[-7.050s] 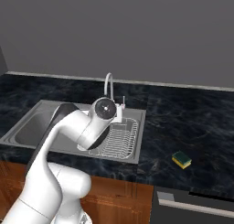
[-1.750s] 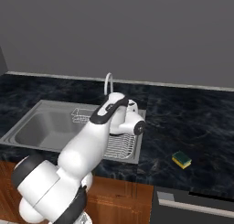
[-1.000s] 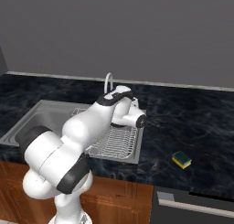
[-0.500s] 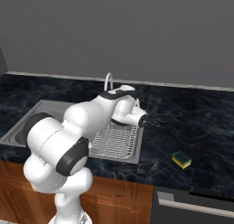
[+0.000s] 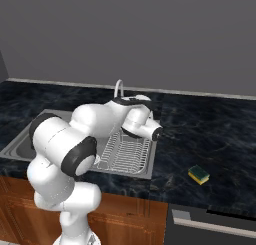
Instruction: Soak the sponge with water for a few seconds and then drop it inside the sink.
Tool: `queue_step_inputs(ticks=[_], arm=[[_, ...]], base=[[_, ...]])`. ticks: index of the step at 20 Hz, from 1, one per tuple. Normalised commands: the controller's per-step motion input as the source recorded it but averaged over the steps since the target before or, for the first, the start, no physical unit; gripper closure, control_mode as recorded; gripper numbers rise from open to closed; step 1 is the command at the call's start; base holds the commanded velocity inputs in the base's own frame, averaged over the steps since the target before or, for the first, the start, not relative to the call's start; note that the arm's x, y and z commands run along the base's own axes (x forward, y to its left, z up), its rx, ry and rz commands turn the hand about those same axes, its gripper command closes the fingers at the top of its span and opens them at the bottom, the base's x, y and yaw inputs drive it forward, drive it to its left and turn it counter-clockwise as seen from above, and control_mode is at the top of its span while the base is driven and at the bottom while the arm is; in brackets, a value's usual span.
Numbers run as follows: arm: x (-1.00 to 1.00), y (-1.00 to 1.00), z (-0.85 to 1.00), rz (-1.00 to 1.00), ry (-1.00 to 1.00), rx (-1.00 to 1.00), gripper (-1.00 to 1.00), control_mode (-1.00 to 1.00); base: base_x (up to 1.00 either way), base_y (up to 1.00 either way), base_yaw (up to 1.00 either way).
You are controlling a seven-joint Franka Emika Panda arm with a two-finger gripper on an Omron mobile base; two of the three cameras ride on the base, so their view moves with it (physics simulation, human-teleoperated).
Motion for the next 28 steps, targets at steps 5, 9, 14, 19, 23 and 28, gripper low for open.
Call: queue_step_inputs(ticks=[5,9,14,19,23,28], arm=[[0.12,0.0,-0.01,0.0,0.0,0.0,-1.0,-1.0],[0.11,0.0,0.0,0.0,0.0,0.0,-1.0,-1.0],[0.14,0.0,-0.02,0.0,0.0,0.0,-1.0,-1.0],[0.14,0.0,-0.1,0.0,0.0,0.0,-1.0,-1.0],[0.17,0.0,-0.14,0.0,0.0,0.0,-1.0,-1.0],[0.19,0.0,-0.15,0.0,0.0,0.0,-1.0,-1.0]], base=[[0.0,0.0,0.0],[0.0,0.0,0.0],[0.0,0.0,0.0],[0.0,0.0,0.0],[0.0,0.0,0.0],[0.0,0.0,0.0]])
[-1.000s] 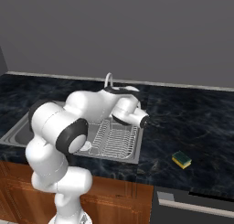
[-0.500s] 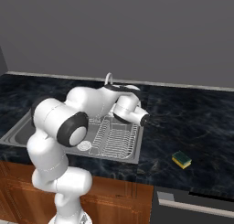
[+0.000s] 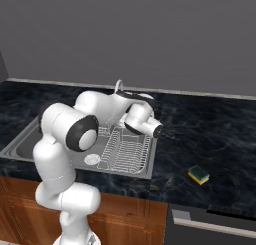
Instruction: Soak the sponge with water for a few seconds and then drop it inside the sink.
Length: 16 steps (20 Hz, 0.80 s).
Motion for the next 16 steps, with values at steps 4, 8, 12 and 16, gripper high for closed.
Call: queue_step_inputs(ticks=[4,8,12,16], arm=[[0.17,0.0,-0.1,0.0,0.0,0.0,-1.0,-1.0],[0.18,0.0,-0.09,0.0,0.0,0.0,-1.0,-1.0],[0.19,0.0,-0.06,0.0,0.0,0.0,-1.0,-1.0],[0.21,0.0,-0.03,0.0,0.0,0.0,-1.0,-1.0]], base=[[0.0,0.0,0.0],[0.0,0.0,0.0],[0.0,0.0,0.0],[0.0,0.0,0.0]])
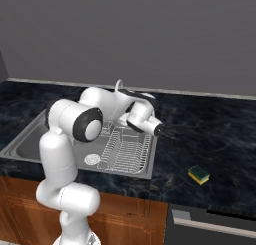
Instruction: Soak the sponge with water for a few seconds and then drop it inside the sink.
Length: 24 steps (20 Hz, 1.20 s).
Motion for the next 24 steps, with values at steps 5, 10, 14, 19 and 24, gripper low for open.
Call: queue_step_inputs(ticks=[5,10,14,19,24], arm=[[0.22,0.0,-0.02,0.0,0.0,0.0,-1.0,-1.0],[0.22,0.0,-0.06,0.0,0.0,0.0,-1.0,-1.0],[0.23,0.0,-0.1,0.0,0.0,0.0,-1.0,-1.0],[0.18,0.0,-0.19,0.0,0.0,0.0,-1.0,-1.0],[0.22,0.0,-0.2,0.0,0.0,0.0,-1.0,-1.0]], base=[[0.0,0.0,0.0],[0.0,0.0,0.0],[0.0,0.0,0.0],[0.0,0.0,0.0],[0.0,0.0,0.0]])
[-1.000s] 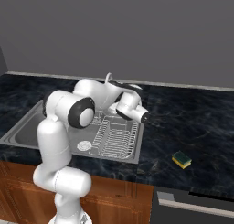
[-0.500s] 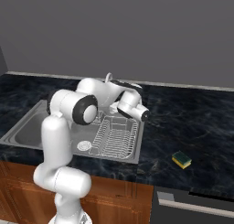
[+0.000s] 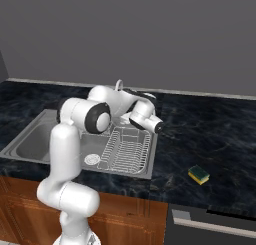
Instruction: Soak the sponge with water for a few seconds and then drop it inside the sink.
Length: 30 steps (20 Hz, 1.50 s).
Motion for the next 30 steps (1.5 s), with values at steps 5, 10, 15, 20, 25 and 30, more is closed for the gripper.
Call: queue_step_inputs(ticks=[5,10,15,20,25,30], arm=[[0.2,0.0,-0.18,0.0,0.01,0.0,-1.0,-1.0],[0.2,0.0,-0.18,0.0,0.0,0.0,-1.0,-1.0],[0.21,0.0,-0.19,0.0,0.0,0.0,-1.0,-1.0],[0.22,0.0,-0.16,0.0,0.0,0.0,-1.0,-1.0],[0.21,0.0,-0.09,0.0,0.0,0.0,-1.0,-1.0],[0.15,-0.03,0.0,0.0,0.0,0.01,-1.0,-1.0]], base=[[0.0,0.0,0.0],[0.0,0.0,0.0],[0.0,0.0,0.0],[0.0,0.0,0.0],[0.0,0.0,0.0],[0.0,0.0,0.0]])
